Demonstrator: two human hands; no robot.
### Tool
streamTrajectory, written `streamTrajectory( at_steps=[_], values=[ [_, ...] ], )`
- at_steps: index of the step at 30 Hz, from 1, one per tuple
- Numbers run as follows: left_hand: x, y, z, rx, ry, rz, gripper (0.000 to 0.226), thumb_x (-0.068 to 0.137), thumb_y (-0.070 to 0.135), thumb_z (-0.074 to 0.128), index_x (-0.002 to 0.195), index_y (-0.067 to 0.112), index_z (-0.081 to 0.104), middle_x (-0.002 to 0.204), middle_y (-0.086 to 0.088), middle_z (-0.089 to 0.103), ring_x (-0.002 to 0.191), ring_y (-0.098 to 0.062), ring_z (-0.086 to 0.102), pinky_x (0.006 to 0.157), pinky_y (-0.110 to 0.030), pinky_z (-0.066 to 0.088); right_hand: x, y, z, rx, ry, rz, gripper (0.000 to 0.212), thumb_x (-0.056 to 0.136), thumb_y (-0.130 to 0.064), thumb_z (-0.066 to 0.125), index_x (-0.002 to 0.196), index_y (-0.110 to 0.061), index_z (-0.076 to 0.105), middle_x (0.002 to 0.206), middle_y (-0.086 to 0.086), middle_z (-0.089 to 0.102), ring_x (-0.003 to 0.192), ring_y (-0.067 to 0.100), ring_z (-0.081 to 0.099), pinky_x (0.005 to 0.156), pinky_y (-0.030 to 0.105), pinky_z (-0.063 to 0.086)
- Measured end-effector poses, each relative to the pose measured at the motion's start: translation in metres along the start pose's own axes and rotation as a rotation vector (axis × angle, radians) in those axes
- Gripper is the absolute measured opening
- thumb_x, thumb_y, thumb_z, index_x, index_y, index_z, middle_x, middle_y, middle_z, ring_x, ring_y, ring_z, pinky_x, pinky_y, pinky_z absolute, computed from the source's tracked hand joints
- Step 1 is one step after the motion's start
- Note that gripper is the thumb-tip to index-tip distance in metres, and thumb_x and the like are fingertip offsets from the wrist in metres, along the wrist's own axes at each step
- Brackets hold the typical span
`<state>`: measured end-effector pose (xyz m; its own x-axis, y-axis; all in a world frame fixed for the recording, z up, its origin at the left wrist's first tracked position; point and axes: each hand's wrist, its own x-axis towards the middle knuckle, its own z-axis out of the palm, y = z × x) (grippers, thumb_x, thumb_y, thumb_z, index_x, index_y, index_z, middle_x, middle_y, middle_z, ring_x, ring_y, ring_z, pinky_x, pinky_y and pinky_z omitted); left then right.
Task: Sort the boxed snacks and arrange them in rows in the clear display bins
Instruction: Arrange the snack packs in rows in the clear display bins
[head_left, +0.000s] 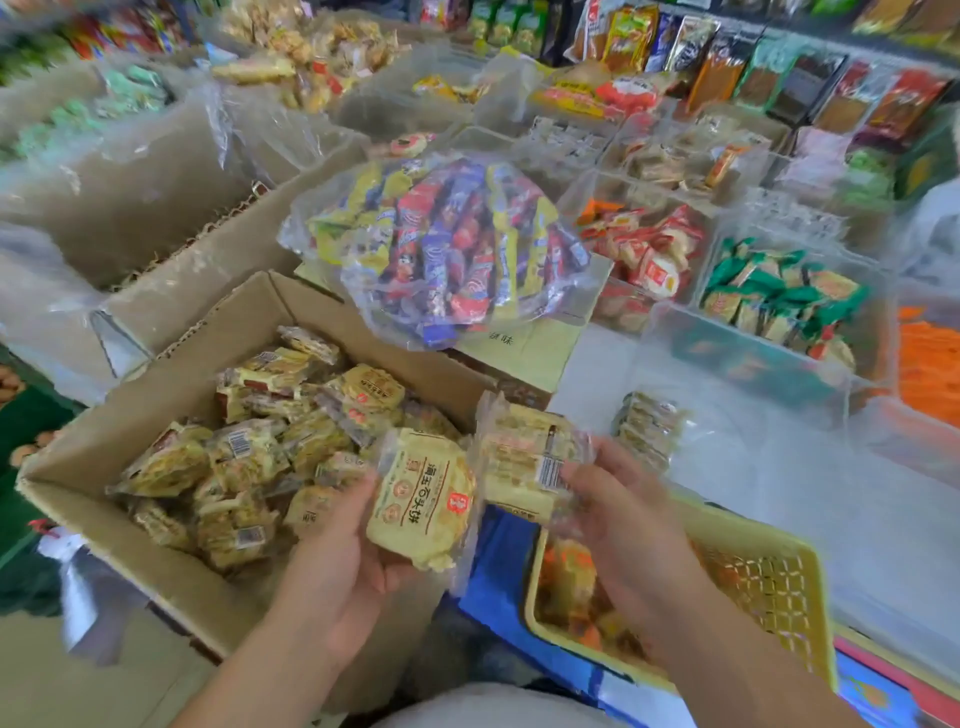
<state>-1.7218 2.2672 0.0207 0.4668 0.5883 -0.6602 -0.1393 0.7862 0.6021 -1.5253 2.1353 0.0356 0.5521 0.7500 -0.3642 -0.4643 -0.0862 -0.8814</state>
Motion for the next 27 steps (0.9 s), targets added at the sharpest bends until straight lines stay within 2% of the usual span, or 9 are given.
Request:
streamTrajectory(
  at_steps=[2,4,6,8,11,15,16,21,27],
  values=[
    [-0.001,-0.015,0.022,0.056,0.023,0.016,0.041,0.095,0.041,0.057,0.124,0.013,0.066,0.113,-0.016,0.077,0.093,-0.033,0.078,0.058,-0.04,0.064,-0.001,-0.001,-0.025,-0.068,0.048,-0.076,0.023,0.082,-0.022,0.068,0.103,-0.031,0.072,0.106,-0.004,0.073,0.095,0.025,0.071,0.071,0.037,0.06],
    [-0.003,-0.026,0.043,0.056,0.057,0.035,0.036,0.1,0.038,0.055,0.122,0.012,0.066,0.108,-0.017,0.078,0.085,-0.031,0.079,0.052,-0.038,0.062,-0.005,-0.008,-0.05,-0.249,0.077,-0.276,0.029,0.082,-0.018,0.068,0.102,-0.038,0.069,0.099,-0.014,0.067,0.091,0.008,0.068,0.071,0.02,0.055],
    [-0.004,-0.033,0.063,0.032,0.086,0.036,0.033,0.101,0.037,0.055,0.119,0.013,0.069,0.107,-0.017,0.078,0.079,-0.03,0.079,0.051,-0.04,0.063,-0.007,-0.015,-0.073,-0.486,0.019,-0.528,0.04,0.085,-0.013,0.067,0.111,-0.043,0.067,0.111,-0.016,0.061,0.1,0.006,0.064,0.077,0.011,0.049],
    [-0.006,-0.039,0.084,0.056,0.076,0.034,0.032,0.101,0.037,0.055,0.118,0.015,0.07,0.107,-0.017,0.078,0.078,-0.029,0.078,0.058,-0.044,0.065,-0.007,-0.018,-0.093,-0.674,-0.044,-0.785,0.042,0.088,-0.012,0.065,0.117,-0.043,0.066,0.123,-0.011,0.054,0.112,0.018,0.06,0.086,0.017,0.048],
    [-0.005,-0.047,0.115,0.175,0.044,0.083,0.036,0.1,0.04,0.056,0.124,0.015,0.066,0.111,-0.015,0.078,0.082,-0.03,0.077,0.064,-0.043,0.065,-0.004,-0.021,-0.112,-0.817,-0.09,-1.03,0.032,0.088,-0.007,0.066,0.114,-0.026,0.067,0.126,-0.003,0.053,0.124,0.026,0.054,0.095,0.039,0.05],
    [0.002,-0.055,0.153,0.23,0.045,0.131,0.05,0.09,0.043,0.061,0.131,0.014,0.063,0.12,-0.011,0.076,0.104,-0.037,0.074,0.092,-0.062,0.058,0.004,-0.025,-0.135,-0.843,-0.099,-1.063,0.021,0.09,-0.009,0.067,0.107,-0.02,0.067,0.123,0.004,0.057,0.131,0.025,0.051,0.1,0.044,0.048],
    [0.005,-0.057,0.161,0.241,0.05,0.138,0.051,0.087,0.042,0.063,0.129,0.013,0.065,0.12,-0.011,0.076,0.105,-0.038,0.074,0.091,-0.062,0.058,0.006,-0.025,-0.142,-0.846,-0.1,-1.052,0.019,0.09,-0.01,0.067,0.106,-0.019,0.068,0.123,0.006,0.058,0.131,0.025,0.051,0.102,0.044,0.048],
    [0.026,-0.071,0.185,0.24,0.026,0.085,0.044,0.087,0.034,0.068,0.12,0.005,0.066,0.117,-0.019,0.075,0.091,-0.034,0.077,0.061,-0.039,0.064,0.016,-0.025,-0.167,-0.861,-0.054,-1.015,0.021,0.083,-0.003,0.077,0.102,-0.009,0.076,0.123,0.008,0.063,0.131,0.025,0.055,0.103,0.04,0.05],
    [0.057,-0.085,0.2,0.295,0.043,0.008,0.057,0.081,0.034,0.073,0.127,0.002,0.06,0.113,-0.02,0.076,0.097,-0.033,0.077,0.065,-0.04,0.064,0.039,-0.027,-0.199,-0.78,0.106,-0.935,0.023,0.094,-0.024,0.07,0.111,-0.009,0.075,0.118,-0.001,0.067,0.113,0.018,0.063,0.098,0.029,0.05]
  ],
)
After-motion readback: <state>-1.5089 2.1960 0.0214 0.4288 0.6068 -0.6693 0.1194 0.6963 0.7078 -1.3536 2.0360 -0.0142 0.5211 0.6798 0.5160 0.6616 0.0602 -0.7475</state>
